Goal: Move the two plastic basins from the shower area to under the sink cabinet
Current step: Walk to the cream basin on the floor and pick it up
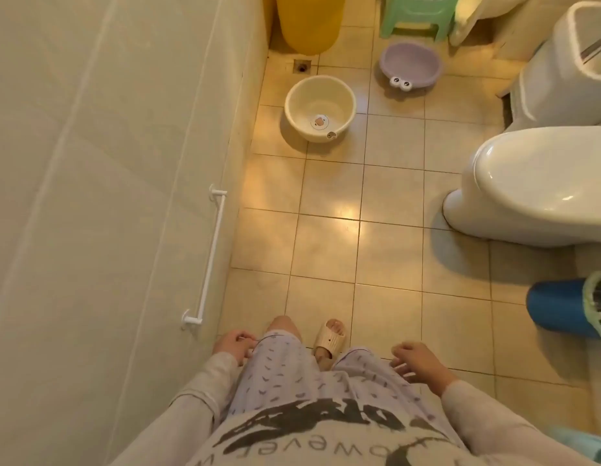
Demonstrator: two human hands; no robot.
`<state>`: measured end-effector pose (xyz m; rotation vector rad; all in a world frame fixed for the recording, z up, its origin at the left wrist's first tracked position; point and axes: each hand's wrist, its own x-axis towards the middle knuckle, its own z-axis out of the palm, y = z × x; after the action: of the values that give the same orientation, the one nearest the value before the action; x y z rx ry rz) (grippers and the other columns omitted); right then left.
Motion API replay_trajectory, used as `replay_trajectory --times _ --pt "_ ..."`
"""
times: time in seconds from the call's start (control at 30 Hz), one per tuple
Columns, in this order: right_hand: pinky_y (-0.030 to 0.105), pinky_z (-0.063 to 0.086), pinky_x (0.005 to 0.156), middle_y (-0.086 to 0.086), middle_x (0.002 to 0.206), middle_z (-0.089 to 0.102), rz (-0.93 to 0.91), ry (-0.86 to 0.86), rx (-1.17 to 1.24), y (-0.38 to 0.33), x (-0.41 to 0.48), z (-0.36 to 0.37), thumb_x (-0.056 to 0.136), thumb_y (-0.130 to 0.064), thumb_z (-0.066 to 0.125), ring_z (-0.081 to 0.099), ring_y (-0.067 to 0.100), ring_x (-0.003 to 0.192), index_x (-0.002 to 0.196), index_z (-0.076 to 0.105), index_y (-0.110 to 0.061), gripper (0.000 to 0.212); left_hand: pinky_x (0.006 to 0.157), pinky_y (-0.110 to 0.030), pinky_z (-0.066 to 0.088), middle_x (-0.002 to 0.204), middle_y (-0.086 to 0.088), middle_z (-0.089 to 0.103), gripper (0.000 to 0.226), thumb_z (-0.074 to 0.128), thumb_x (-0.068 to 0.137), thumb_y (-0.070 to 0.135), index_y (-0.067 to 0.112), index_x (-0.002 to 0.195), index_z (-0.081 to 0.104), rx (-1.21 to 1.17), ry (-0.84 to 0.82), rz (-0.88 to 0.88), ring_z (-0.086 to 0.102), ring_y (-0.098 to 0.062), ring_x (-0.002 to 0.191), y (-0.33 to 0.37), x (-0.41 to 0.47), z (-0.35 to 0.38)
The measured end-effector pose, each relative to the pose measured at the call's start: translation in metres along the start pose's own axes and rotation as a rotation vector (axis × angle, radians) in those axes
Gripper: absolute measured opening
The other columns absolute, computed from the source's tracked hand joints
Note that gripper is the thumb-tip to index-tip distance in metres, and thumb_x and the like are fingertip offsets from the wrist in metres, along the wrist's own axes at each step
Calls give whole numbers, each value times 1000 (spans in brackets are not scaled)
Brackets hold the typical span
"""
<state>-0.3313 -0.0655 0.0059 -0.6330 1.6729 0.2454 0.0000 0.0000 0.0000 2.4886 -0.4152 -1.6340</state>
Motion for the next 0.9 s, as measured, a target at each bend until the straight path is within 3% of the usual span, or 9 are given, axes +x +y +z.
replay_trajectory --times 0.17,0.3,0.47,0.57,0.9 --pt "26 45 54 11 82 61 -180 31 -18 -76 16 -21 94 -17 48 56 19 64 107 58 -3 21 76 -29 46 81 -10 64 18 50 86 4 4 87 68 -6 72 -132 56 -23 73 -14 8 -7" --pt "25 43 54 10 81 61 -257 52 3 -126 26 -34 95 -15 48 56 20 63 107 59 -3 20 86 -36 50 82 -11 65 16 51 86 3 6 79 65 -20 89 -172 58 -25 78 -9 24 -18" --pt "26 41 53 11 81 61 -200 52 -8 -163 51 -38 94 -14 47 54 20 62 107 59 -2 21 66 -28 43 64 -9 59 22 49 88 0 5 69 58 -50 72 -200 48 -20 53 35 64 -35" --pt "27 44 55 12 85 62 -143 80 0 -181 61 -40 94 -16 47 56 21 66 106 58 -3 21 52 -22 37 65 -7 57 20 47 89 3 9 72 57 23 20 -166 47 -17 51 87 90 -55" --pt "29 44 58 15 83 62 28 206 99 -218 64 -64 93 -16 49 55 25 66 99 59 -1 19 43 -20 34 74 -3 58 18 43 90 4 13 79 55 79 -86 119 49 -14 54 310 144 -130"
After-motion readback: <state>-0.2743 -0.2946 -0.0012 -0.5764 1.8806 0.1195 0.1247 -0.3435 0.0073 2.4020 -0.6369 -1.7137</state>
